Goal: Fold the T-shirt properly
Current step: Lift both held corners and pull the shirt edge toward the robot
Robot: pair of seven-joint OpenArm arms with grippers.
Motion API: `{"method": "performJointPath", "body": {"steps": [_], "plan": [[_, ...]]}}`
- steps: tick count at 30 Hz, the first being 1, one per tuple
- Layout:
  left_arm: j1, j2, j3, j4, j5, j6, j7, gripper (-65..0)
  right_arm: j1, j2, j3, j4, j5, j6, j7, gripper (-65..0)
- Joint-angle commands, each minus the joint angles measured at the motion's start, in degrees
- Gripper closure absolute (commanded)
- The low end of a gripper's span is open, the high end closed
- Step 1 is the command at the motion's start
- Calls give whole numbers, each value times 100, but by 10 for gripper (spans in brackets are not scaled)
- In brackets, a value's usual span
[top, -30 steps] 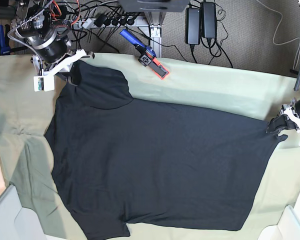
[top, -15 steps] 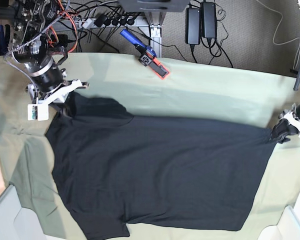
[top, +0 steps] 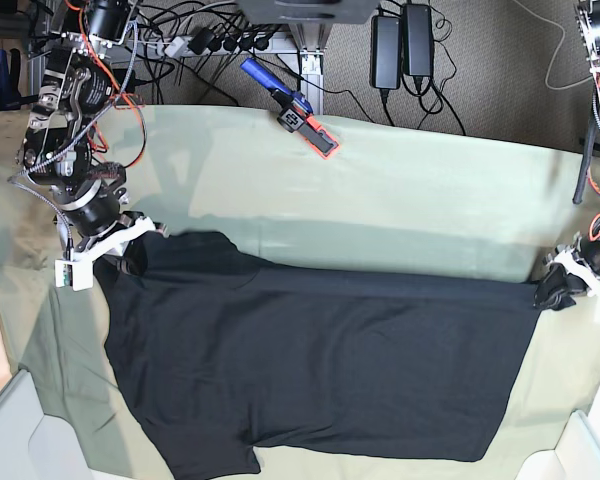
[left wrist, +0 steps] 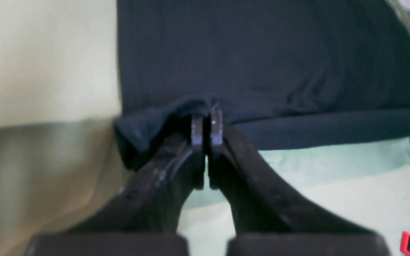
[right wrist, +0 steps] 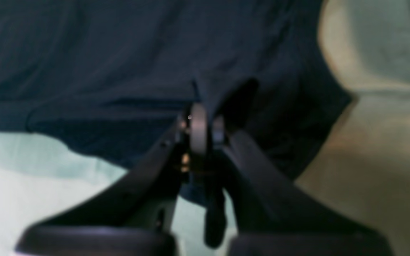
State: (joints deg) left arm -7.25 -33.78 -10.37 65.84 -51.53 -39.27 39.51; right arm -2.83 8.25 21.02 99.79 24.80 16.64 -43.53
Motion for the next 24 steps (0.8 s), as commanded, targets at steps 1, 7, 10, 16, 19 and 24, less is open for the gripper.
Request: {"method": "performJointPath", "body": {"steps": [1, 7, 10, 16, 19, 24], "plan": [[-186, -111, 31, -22, 39, -73, -205, 0, 170, 61, 7, -28, 31, 76, 146, 0], [-706, -111, 509, -490, 343, -73, -546, 0, 717, 61, -4, -621, 26, 144, 146, 0], [-905, -109, 719, -669, 369, -73, -686, 0, 981, 61, -4, -911, 7, 164, 151, 0], [-1257, -42, 931, -1075, 684, -73, -955, -57, 1528, 59, -4, -1609, 7, 330, 153, 0], [-1279, 33, 1003, -1198, 699, -73, -999, -126, 1720, 61, -15, -1836, 2, 334, 153, 0], [-1276, 146, 1110, -1209, 1036, -73, -1123, -269, 1941, 59, -15, -2140, -109, 437, 236, 0]]}}
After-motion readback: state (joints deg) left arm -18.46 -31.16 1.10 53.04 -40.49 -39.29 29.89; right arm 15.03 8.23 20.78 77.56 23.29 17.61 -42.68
